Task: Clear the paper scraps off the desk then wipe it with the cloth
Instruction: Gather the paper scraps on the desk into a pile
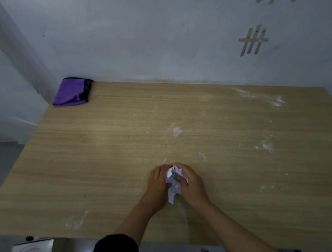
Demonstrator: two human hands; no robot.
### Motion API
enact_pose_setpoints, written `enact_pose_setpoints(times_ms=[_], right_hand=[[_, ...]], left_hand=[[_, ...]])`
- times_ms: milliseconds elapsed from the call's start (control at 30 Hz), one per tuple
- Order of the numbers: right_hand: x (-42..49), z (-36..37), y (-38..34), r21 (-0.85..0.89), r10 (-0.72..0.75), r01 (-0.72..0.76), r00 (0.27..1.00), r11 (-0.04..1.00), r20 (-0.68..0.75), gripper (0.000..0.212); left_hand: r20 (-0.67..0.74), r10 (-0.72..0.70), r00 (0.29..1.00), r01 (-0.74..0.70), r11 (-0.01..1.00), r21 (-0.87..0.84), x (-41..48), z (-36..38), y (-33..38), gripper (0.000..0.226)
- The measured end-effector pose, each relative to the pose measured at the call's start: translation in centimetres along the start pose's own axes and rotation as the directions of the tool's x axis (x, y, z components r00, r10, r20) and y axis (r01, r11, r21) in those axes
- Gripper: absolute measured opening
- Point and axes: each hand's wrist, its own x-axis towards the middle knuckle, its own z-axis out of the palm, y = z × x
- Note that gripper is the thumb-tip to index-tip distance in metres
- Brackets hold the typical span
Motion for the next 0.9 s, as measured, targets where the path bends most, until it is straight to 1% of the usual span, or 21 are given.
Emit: enact_pose_setpoints(times_ms=[33,67,133,200,300,333,400,433,500,567,667,767,867,900], right_hand=[[0.2,-0.1,-0.2,0.027,0.028,-0.027,1.000,0.999,-0.014,0.034],[0.3,-0.2,-0.4,0.044,0.059,-0.057,0.998,0.997,-0.027,0.033],[0.4,-0.5,-0.6,0.053,0.120,-0.117,0.992,0.992,-0.046,0.032],[0.3,-0.8,-0.9,0.085,0.165,-0.159,0.984,0.984,-0.069,0.032],[0.3,-1.5,-1.3,0.154,0.235,-0.215,0.963,0.964,-0.128,0.031],[0.3,-1.7,-1.3,0.170,0.256,-0.230,0.955,0.958,-0.150,0.030],[0.4,-2.2,-1.3,0.177,0.272,-0.241,0.945,0.954,-0.181,0.029],[0.4,-2.5,-1.3,0.175,0.274,-0.242,0.943,0.954,-0.190,0.028],[0.4,-3.0,-1.2,0.173,0.281,-0.249,0.940,0.953,-0.194,0.027],[0.4,-3.3,-1.0,0.172,0.298,-0.267,0.935,0.948,-0.193,0.026],[0.7,-3.6,-0.7,0.187,0.322,-0.283,0.918,0.941,-0.231,0.029],[0.9,-4.2,-0.7,0.261,0.355,-0.282,0.886,0.923,-0.298,0.029],[1.0,-4.7,-0.5,0.307,0.381,-0.280,0.855,0.910,-0.351,0.029],[1.0,-4.9,-0.4,0.316,0.386,-0.278,0.849,0.907,-0.361,0.029]], left_hand=[[0.018,0.000,1.000,0.000,0.999,0.037,0.0,-0.1,0.2,0.047],[0.020,-0.036,0.999,0.035,0.998,0.051,-0.1,-0.3,0.5,0.053],[0.016,-0.157,0.987,0.156,0.986,0.062,-0.4,-0.5,1.2,0.071],[-0.024,-0.197,0.980,0.198,0.977,0.075,-0.6,-0.4,1.4,0.075],[-0.043,-0.183,0.982,0.186,0.977,0.106,-1.4,-0.1,1.3,0.071],[-0.035,-0.190,0.981,0.193,0.975,0.109,-1.6,0.1,1.3,0.075],[-0.027,-0.172,0.985,0.174,0.976,0.133,-1.9,0.5,1.4,0.096],[-0.022,-0.145,0.989,0.147,0.973,0.181,-1.9,0.6,1.6,0.106],[0.056,-0.129,0.990,0.110,0.959,0.261,-1.8,1.0,2.0,0.114],[0.102,-0.139,0.985,0.103,0.948,0.301,-1.5,1.7,2.4,0.110],[0.106,-0.171,0.980,0.130,0.941,0.313,-1.2,2.1,3.3,0.092],[0.028,-0.167,0.986,0.144,0.913,0.381,-0.9,2.5,3.2,0.076],[-0.086,-0.066,0.994,0.096,0.912,0.399,-0.8,3.0,2.9,0.056],[-0.103,-0.027,0.994,0.067,0.911,0.406,-0.6,3.3,2.8,0.049]])
